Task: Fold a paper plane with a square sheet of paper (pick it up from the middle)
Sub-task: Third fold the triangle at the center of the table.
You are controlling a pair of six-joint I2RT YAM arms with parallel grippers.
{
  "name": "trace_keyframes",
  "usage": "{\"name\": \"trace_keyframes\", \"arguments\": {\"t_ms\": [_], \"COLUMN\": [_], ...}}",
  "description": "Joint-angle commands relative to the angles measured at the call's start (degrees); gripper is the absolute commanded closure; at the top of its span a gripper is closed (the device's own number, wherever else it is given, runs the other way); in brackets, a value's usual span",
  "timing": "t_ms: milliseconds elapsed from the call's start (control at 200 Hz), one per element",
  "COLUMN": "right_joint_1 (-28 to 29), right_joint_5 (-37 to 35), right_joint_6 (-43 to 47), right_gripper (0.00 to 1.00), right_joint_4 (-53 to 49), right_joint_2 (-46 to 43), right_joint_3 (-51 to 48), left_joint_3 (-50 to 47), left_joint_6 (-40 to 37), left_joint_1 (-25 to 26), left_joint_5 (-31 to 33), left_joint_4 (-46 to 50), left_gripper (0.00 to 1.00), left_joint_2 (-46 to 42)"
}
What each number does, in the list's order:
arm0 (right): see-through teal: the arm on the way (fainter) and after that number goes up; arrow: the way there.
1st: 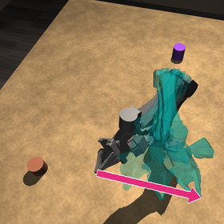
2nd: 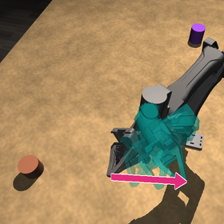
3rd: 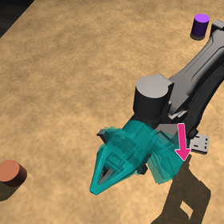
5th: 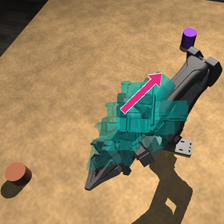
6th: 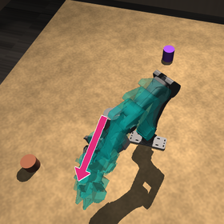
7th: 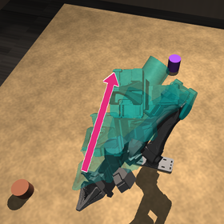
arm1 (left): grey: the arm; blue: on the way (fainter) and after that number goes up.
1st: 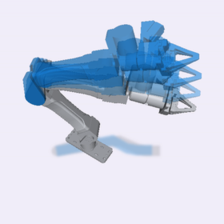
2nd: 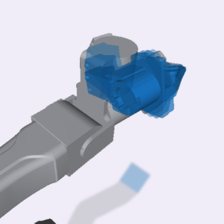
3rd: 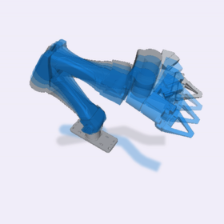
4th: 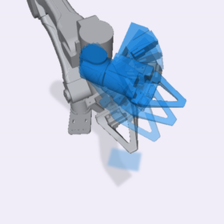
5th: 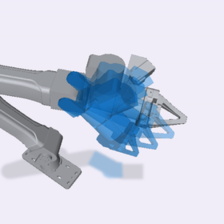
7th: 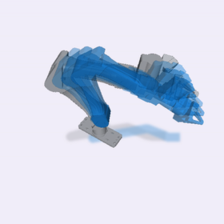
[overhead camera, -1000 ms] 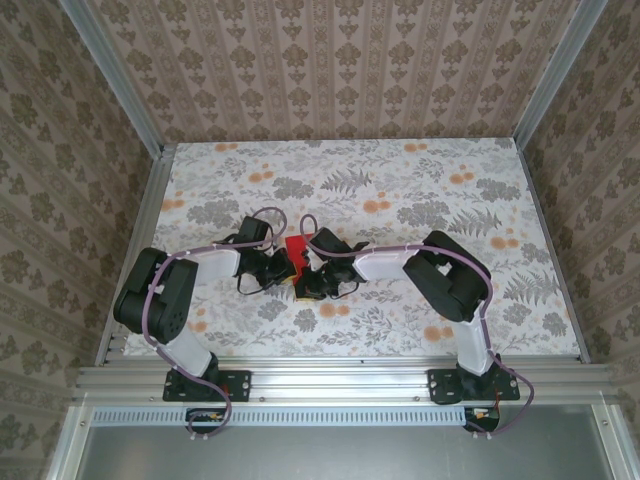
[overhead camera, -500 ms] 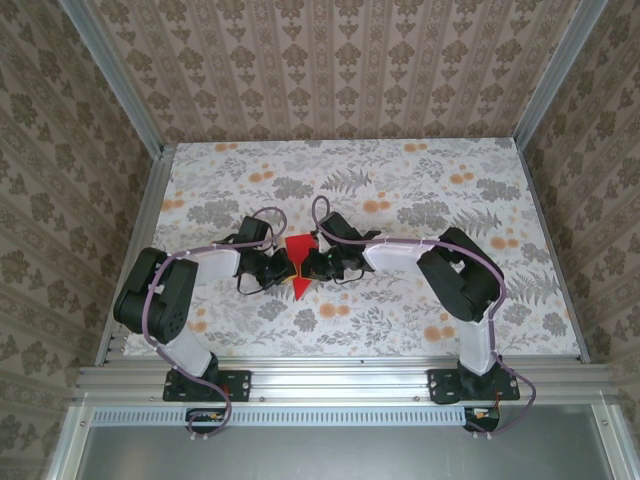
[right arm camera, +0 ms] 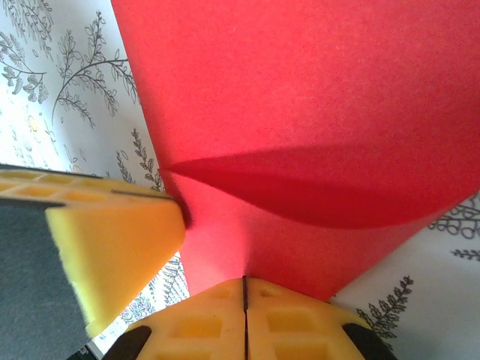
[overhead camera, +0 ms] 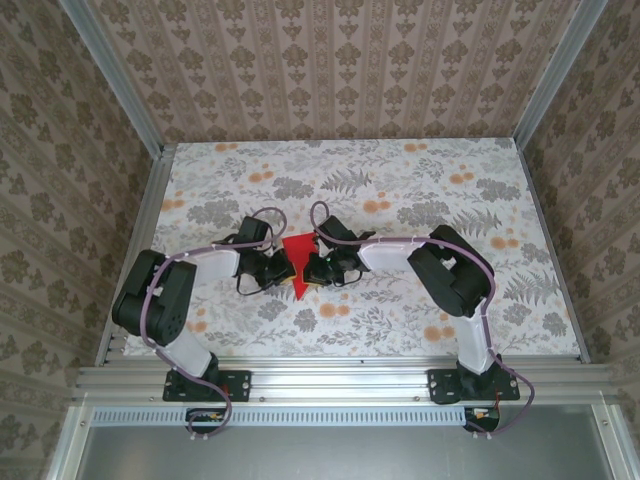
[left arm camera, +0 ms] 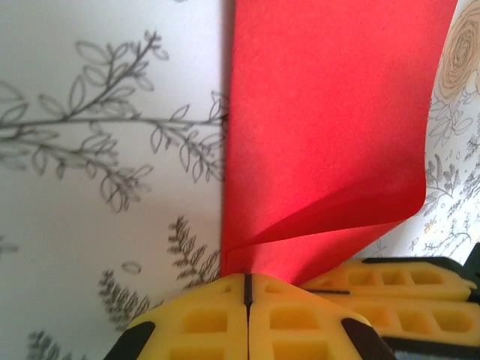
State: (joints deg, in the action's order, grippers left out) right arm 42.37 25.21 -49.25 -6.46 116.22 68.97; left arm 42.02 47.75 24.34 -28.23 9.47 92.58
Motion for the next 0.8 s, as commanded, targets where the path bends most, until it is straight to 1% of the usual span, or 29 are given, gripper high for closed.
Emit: {"name": "trace_keyframes", "arguments": {"t_ms": [0, 195, 425, 500, 515, 560, 710, 795], "right_joint_1": [-0.1, -0.2, -0.3, -0.3, -0.3, -0.3, -0.3, -0.3], "right_joint_5": [-3.6, -5.0, -4.9, -4.9, -4.8, -4.8, -4.7, -4.6], "right_joint_6": [-1.7, -2.6, -5.3, -5.9, -5.9, -6.2, -6.8, -7.0], "right_gripper": [0.92, 0.92, 0.92, 0.92, 0.92, 0.92, 0.92, 0.92], "right_joint_4": [-4.8, -6.8, -5.9, -5.5, -5.5, -5.4, -4.9, -4.8], "right_joint_2": [2.3, 2.7, 3.5, 3.7, 3.7, 3.7, 3.6, 3.6], "right_joint_3": [0.4, 1.6, 2.2, 2.4, 2.4, 2.5, 2.3, 2.2], "left_joint_3": [-0.9, -5.5, -10.9, -11.6, -11.7, -11.7, -11.4, -10.7], "left_joint_6": [-1.8, -0.1, 3.0, 3.6, 3.7, 3.8, 4.5, 4.3], "left_joint_1": [-0.1, 0.5, 1.5, 1.5, 3.0, 3.7, 4.4, 4.7], "left_joint_5": [0.7, -3.1, -6.1, -6.5, -6.4, -6.1, -6.4, -5.7], "left_joint_4": [3.1, -1.6, -8.6, -10.2, -10.4, -10.8, -13.4, -13.1], "left_gripper": [0.89, 0.83, 0.82, 0.83, 0.83, 0.83, 0.88, 0.89], "left_joint_2": [-4.7, -9.1, -12.0, -11.9, -11.9, -11.5, -8.7, -7.4]}}
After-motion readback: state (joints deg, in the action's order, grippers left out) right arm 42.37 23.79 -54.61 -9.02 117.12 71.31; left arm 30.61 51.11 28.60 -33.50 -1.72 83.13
